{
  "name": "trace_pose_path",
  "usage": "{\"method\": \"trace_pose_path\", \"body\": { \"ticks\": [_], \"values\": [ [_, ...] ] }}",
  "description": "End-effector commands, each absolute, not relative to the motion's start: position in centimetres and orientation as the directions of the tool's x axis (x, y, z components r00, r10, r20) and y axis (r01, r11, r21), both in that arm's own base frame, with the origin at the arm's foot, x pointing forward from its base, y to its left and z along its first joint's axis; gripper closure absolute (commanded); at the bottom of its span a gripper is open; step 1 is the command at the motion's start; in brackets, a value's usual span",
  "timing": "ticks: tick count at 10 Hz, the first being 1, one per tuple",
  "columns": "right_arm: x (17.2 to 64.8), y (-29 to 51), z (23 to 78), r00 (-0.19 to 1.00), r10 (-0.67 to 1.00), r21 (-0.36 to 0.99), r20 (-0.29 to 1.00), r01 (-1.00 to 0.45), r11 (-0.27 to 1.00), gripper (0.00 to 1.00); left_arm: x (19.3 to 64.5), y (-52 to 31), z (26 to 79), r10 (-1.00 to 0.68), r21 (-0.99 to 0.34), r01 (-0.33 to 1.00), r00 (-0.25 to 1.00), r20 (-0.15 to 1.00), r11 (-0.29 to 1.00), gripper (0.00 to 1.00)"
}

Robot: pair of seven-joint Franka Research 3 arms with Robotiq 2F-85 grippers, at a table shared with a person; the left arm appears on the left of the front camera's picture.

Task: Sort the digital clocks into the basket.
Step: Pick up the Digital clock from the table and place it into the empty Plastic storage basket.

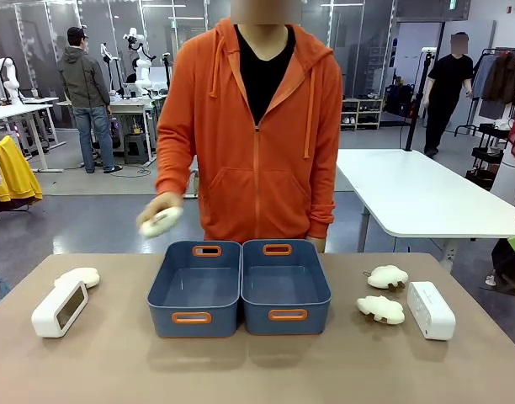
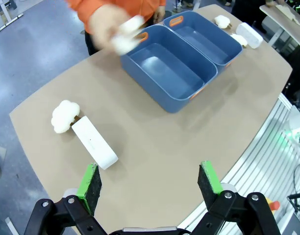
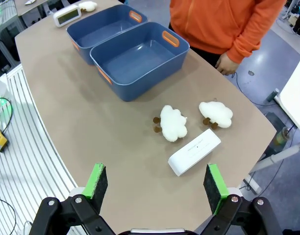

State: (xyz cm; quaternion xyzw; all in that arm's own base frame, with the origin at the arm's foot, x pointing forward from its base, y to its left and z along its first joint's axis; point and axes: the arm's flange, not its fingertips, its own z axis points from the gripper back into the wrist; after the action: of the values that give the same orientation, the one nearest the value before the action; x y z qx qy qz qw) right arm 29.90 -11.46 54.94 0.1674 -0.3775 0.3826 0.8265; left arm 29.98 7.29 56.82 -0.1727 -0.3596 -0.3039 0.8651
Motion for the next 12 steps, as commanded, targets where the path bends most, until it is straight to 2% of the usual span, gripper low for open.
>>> {"method": "trace_pose_path", "body": {
  "ticks": [1, 2, 3, 4, 6, 8, 10, 12],
  "values": [
    [30.0, -11.6, 55.0, 0.405, 0.513, -0.024, 0.757, -0.767, 0.642, 0.0, 30.2, 7.4, 57.1, -0.417, -0.074, 0.664, 0.547, 0.726, 0.744, 0.0],
    [29.9, -11.5, 54.9, 0.422, 0.506, -0.012, 0.752, -0.759, 0.651, 0.0, 30.2, 7.4, 57.1, -0.417, -0.074, 0.664, 0.547, 0.726, 0.744, 0.0],
    [31.6, -9.6, 55.3, 0.553, 0.507, 0.016, 0.661, -0.686, 0.728, 0.0, 30.2, 7.4, 57.1, -0.417, -0.074, 0.664, 0.547, 0.726, 0.744, 0.0],
    [33.8, -8.1, 55.5, 0.7, 0.421, 0.088, 0.577, -0.566, 0.82, 0.0, 30.2, 7.4, 57.1, -0.417, -0.074, 0.664, 0.547, 0.726, 0.744, 0.0],
    [38.7, -4.3, 54.3, 0.873, 0.322, 0.163, 0.366, -0.4, 0.902, 0.0, 30.2, 7.4, 57.1, -0.417, -0.074, 0.664, 0.547, 0.726, 0.744, 0.0],
    [42.3, -2.5, 53.0, 0.949, 0.221, 0.118, 0.226, -0.252, 0.961, 0.0, 30.2, 7.4, 57.1, -0.417, -0.074, 0.664, 0.547, 0.726, 0.744, 0.0],
    [45.1, -1.4, 49.5, 0.981, 0.103, 0.021, 0.167, -0.108, 0.994, 0.0, 30.2, 7.4, 57.1, -0.417, -0.074, 0.664, 0.547, 0.726, 0.744, 0.0],
    [47.2, -2.0, 45.6, 0.99, 0.004, 0.016, 0.143, -0.006, 1.0, 0.0, 30.2, 7.4, 57.1, -0.417, -0.074, 0.664, 0.547, 0.726, 0.744, 0.0]
  ]
}}
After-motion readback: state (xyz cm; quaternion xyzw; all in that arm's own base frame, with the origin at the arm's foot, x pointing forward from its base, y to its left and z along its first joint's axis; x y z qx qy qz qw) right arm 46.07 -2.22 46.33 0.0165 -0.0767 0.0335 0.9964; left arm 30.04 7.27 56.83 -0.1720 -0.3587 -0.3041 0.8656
